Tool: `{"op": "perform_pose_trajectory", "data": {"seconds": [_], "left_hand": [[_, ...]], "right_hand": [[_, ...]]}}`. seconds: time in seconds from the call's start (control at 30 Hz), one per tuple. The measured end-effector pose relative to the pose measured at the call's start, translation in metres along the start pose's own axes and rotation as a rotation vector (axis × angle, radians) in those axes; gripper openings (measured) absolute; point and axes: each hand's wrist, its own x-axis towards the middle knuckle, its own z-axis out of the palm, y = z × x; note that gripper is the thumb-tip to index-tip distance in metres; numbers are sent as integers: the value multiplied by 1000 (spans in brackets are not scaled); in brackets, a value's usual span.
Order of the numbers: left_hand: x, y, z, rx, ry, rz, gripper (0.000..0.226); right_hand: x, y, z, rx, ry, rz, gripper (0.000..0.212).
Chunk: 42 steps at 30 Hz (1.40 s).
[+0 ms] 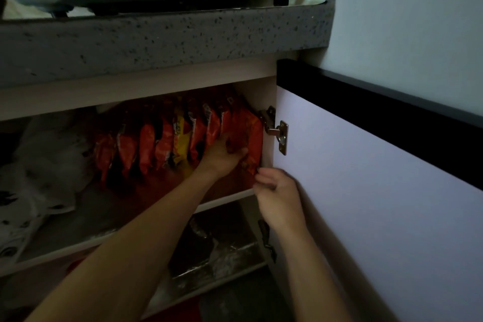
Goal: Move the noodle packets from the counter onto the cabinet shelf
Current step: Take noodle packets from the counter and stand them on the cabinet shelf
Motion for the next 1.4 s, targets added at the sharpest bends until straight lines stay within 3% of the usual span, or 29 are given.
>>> {"op": "perform_pose_trajectory", "data": {"seconds": [0.2,0.43,0.8,1.0,1.13,1.4], "left_hand": [[-84,-5,-55,36,77,66,19],[-215,32,-158,314,84,252,26],[-325,71,-331,384,475,244,20],[-320,72,-405,304,625,166,13],[-284,60,-439,420,688,110,9],[-163,30,-498,631,700,-16,25]], "right_hand": [[-25,-18,11,-148,-100,-167,23],[-93,-56,32,-318,-239,-440,19],[-175,-215,100,-382,-373,-843,16],[-175,-291,153,-454,-362,-943,12],[-159,-318,188,-520,-342,-966,11],[-109,-346,252,-699,-356,-981,14]]}}
